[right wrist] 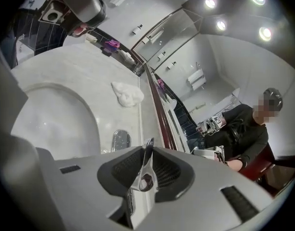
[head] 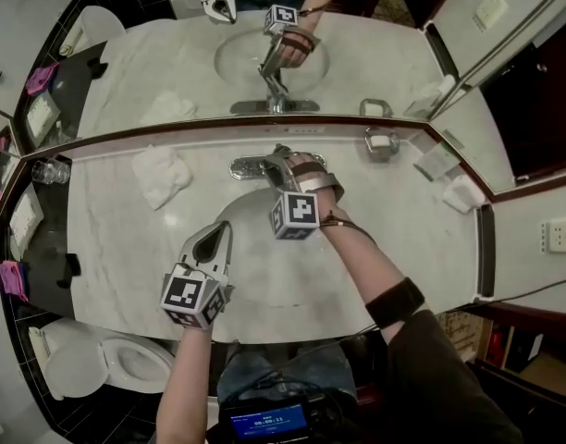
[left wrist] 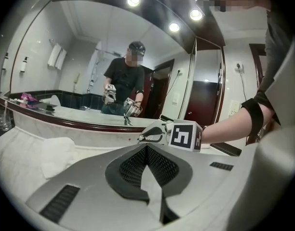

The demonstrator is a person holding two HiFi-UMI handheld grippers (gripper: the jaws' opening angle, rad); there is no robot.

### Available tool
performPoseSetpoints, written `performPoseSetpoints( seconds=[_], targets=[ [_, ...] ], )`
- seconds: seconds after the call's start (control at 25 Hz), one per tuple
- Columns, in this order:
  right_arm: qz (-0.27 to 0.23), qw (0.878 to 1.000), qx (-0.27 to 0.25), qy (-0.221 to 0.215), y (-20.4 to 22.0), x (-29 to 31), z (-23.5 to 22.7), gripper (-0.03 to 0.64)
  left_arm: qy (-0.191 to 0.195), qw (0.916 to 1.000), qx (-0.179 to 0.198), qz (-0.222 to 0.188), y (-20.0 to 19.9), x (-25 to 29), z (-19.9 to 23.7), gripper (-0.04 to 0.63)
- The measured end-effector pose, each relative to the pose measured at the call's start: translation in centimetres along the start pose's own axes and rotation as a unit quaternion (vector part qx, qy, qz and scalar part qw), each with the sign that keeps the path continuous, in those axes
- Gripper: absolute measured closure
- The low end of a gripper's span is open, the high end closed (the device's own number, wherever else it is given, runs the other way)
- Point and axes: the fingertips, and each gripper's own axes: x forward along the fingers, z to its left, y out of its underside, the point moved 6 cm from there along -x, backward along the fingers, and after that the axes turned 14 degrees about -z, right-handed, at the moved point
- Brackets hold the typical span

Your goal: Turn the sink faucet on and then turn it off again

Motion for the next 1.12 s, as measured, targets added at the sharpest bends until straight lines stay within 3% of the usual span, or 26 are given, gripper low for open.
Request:
performPoseSetpoints(
  seconds=[0.28, 0.76, 1.12],
  targets=[
    [-0.012, 0.999, -0.018, 0.025, 0.1, -0.1, 0.4, 0.537, -0.008, 1.0000, -0.005, -0.001, 0.5, -0.2, 1.3, 0.595],
    [-0.021, 0.997, -0.074, 0.009, -0.1, -0.1, 1.3, 0.534, -0.003, 0.9999, -0.010, 0.004, 0.9, 0.2, 1.0, 0.595],
    [-0.015, 0.989, -0.144, -0.005, -0.2, 0.4, 3.7, 0.537, -0.009, 0.9998, -0.015, 0.001, 1.4, 0.2, 1.1, 0.595]
  ],
)
